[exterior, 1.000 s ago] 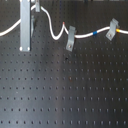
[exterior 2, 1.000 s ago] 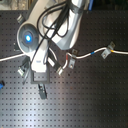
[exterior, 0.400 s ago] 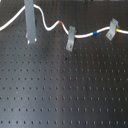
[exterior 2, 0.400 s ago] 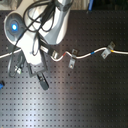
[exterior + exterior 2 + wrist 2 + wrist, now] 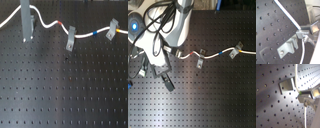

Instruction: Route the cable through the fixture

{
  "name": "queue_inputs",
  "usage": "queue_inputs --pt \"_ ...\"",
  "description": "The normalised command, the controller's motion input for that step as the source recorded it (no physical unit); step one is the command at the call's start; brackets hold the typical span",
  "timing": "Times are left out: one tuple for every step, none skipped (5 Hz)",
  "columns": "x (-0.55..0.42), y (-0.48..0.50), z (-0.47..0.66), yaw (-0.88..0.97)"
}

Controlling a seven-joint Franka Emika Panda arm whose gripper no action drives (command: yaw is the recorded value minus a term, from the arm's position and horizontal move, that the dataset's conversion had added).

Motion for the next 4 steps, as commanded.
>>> queue_inputs --pt "-0.37 0.21 0.37 -0.05" --pt "-0.442 0.081 0.28 -0.19" --pt "-0.316 0.012 0.23 -0.23" --pt "-0.295 0.0 0.33 -0.27"
